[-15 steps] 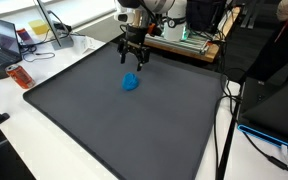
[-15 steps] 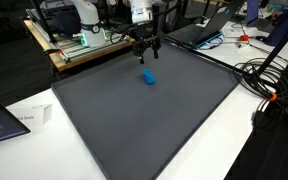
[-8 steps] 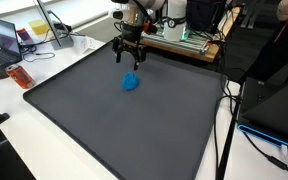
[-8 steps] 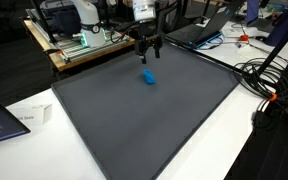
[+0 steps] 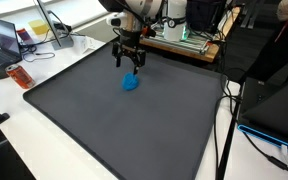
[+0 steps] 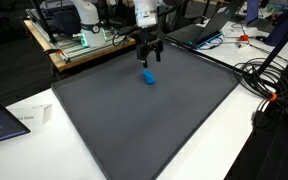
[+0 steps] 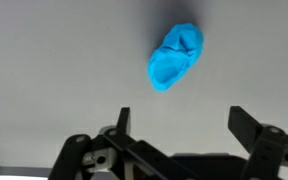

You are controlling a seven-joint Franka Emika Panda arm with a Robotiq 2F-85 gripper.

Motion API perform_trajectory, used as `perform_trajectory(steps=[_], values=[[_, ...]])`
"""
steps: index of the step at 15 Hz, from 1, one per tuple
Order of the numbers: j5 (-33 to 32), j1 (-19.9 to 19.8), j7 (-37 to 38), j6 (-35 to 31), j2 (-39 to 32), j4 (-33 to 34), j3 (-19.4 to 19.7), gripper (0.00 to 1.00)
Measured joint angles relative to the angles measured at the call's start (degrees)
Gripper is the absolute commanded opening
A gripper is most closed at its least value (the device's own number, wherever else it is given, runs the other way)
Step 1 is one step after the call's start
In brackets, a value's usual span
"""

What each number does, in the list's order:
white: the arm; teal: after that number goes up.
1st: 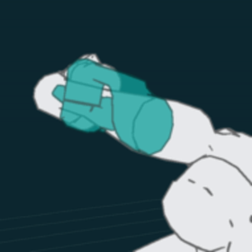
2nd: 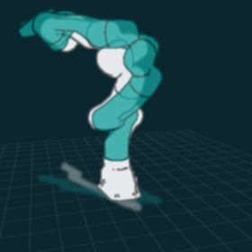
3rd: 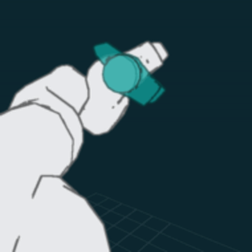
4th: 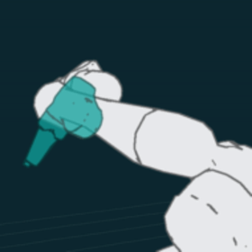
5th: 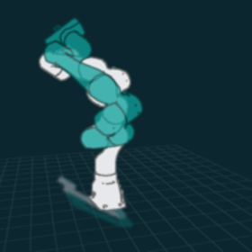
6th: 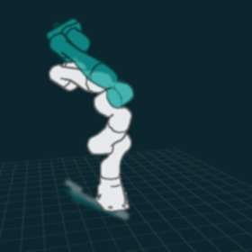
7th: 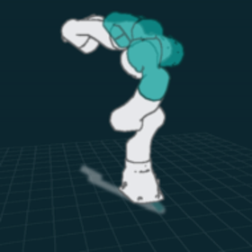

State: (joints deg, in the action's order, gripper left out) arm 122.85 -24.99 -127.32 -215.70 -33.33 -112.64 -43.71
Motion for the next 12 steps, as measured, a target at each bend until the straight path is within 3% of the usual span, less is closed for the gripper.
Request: perform_trajectory(steps=[6,12], values=[[-0.1,-0.02,-2.02,-1.91,-4.14,2.3,-0.05,1.0],[-0.9,-0.02,-8.9,-2.09,-7.18,3.81,-0.03,1.0]])
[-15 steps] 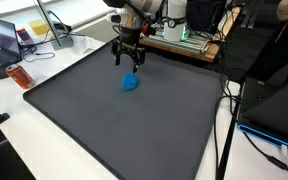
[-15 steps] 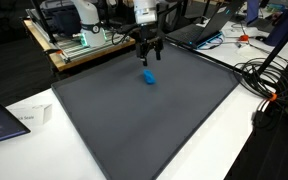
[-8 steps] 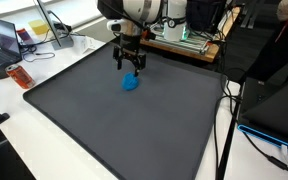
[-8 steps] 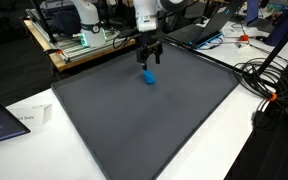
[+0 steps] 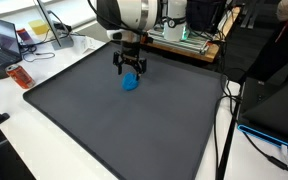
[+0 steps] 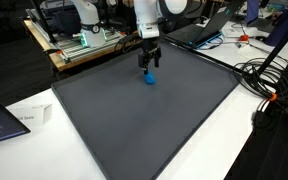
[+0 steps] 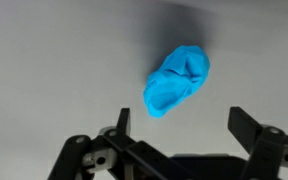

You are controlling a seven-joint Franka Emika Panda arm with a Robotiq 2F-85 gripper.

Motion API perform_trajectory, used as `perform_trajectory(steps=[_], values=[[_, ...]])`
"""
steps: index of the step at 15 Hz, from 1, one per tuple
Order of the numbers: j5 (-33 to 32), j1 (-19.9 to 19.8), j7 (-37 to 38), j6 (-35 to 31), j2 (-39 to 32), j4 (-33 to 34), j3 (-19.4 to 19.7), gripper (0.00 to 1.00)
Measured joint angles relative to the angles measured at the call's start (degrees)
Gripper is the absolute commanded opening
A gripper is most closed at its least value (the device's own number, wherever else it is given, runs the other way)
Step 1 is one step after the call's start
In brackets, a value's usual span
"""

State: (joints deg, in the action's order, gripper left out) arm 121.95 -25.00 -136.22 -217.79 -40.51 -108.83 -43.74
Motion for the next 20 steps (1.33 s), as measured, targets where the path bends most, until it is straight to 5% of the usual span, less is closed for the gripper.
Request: perform_trajectory(steps=[15,16,17,20], values=[[-4.01,0.31,-13.2,-2.72,-6.84,1.99,-0.29,1.0],[-3.38,0.56,-14.35,-2.73,-7.02,2.15,0.06,0.95],[-2.76,1.01,-15.52,-2.72,-7.04,2.37,0.65,0.77],[-1.78,2.43,-17.66,-2.72,-7.04,3.37,2.55,0.61]])
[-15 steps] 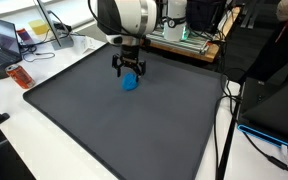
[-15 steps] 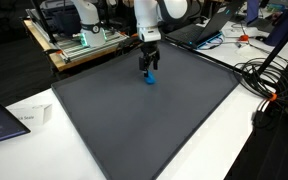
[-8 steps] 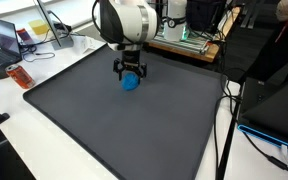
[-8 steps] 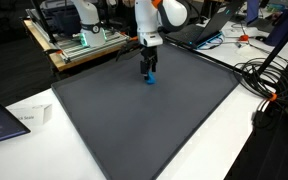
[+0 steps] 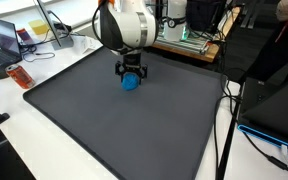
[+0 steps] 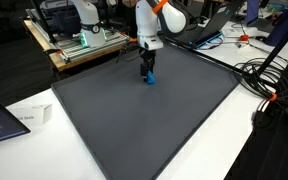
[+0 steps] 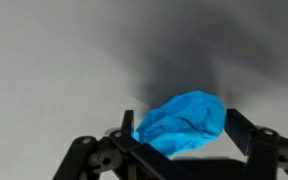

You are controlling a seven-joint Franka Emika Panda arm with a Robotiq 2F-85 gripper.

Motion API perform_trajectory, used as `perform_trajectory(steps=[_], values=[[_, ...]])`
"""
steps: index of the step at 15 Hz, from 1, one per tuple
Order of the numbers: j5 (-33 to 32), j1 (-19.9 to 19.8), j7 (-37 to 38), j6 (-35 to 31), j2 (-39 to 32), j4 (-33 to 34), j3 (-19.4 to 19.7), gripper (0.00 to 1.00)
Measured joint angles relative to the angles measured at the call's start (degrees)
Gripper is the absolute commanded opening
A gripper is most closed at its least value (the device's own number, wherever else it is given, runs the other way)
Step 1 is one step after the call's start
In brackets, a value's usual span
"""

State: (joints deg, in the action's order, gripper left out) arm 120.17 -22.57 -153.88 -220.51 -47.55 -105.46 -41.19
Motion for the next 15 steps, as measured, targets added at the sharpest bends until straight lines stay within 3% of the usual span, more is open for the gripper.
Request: perform_trajectory(steps=[8,11,12,13,14,15], values=[[2.68,2.06,-1.23,-0.4,0.77,1.17,1.84,0.12],[3.27,2.16,-1.3,-0.47,1.09,1.17,1.9,0.03],[3.35,2.21,-1.31,-0.47,1.14,1.17,1.92,0.29],[3.37,2.27,-1.31,-0.47,1.16,1.18,1.97,0.31],[3.37,2.31,-1.34,-0.47,1.16,1.18,2.03,0.47],[3.37,2.36,-1.37,-0.47,1.16,1.21,2.12,0.55]])
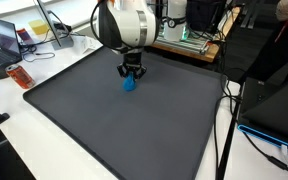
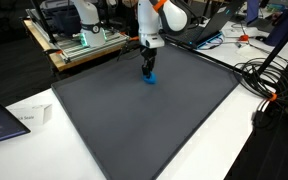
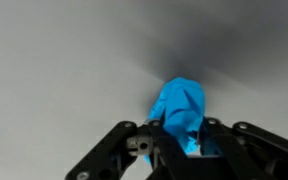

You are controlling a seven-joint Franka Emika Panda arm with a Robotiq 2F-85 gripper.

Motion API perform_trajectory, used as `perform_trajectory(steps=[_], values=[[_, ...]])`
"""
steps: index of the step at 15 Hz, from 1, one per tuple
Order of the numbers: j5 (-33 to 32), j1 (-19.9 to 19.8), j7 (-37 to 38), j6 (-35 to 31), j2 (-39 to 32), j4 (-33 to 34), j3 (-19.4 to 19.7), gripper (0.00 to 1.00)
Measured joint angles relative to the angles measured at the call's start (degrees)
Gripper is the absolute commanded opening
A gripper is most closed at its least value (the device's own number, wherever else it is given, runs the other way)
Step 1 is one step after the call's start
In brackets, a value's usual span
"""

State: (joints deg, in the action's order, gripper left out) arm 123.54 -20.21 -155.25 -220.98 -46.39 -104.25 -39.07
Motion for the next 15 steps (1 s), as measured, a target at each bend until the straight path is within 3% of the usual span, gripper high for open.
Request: perform_trajectory(steps=[4,7,10,15], values=[[-0.02,-1.02,-0.03,-0.1,0.0,0.14,-0.89,0.83],[1.06,-2.42,-0.11,-0.54,0.24,0.17,-2.3,0.99],[3.81,-4.02,0.05,-1.03,0.78,0.14,-3.67,1.0],[11.12,-4.46,2.99,0.4,5.58,-1.66,-1.87,1.0]])
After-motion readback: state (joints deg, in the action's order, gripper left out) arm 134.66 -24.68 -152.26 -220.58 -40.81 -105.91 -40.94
